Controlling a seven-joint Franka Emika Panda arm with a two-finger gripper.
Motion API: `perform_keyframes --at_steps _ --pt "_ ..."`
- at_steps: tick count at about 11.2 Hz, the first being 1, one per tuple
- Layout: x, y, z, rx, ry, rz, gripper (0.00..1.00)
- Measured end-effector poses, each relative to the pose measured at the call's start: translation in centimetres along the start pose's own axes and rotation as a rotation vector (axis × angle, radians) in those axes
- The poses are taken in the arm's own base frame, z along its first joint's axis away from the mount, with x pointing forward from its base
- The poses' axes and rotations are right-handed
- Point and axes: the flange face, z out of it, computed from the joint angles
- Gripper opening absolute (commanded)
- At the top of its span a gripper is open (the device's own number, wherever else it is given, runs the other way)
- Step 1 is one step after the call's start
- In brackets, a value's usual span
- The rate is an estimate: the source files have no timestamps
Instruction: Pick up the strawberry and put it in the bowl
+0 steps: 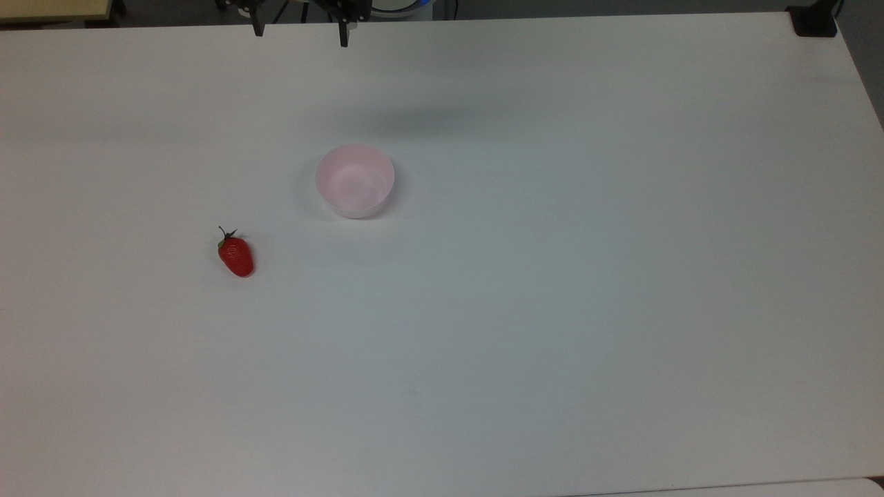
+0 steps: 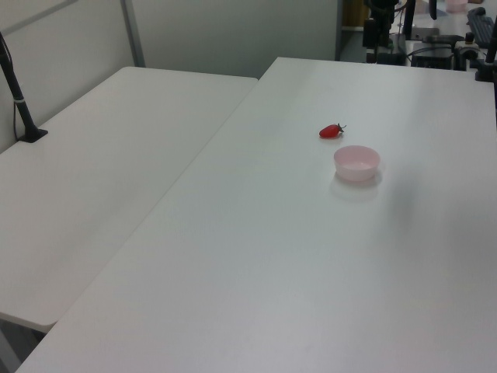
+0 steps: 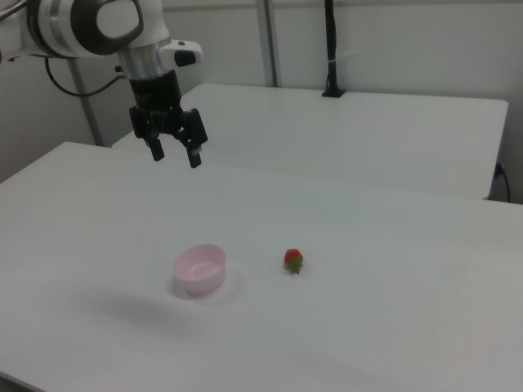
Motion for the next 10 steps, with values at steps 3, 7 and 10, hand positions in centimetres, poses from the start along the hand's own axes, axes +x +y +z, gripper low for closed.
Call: perform_keyframes --at_steps 3,7,10 --pt "0.0 0.6 0.1 0.000 -0.001 0.010 1.00" --pt "0.0 1.0 0.2 0.000 -0.003 0.005 1.00" --pt "0.7 1.0 1.1 -0.001 -0.001 -0.002 1.00"
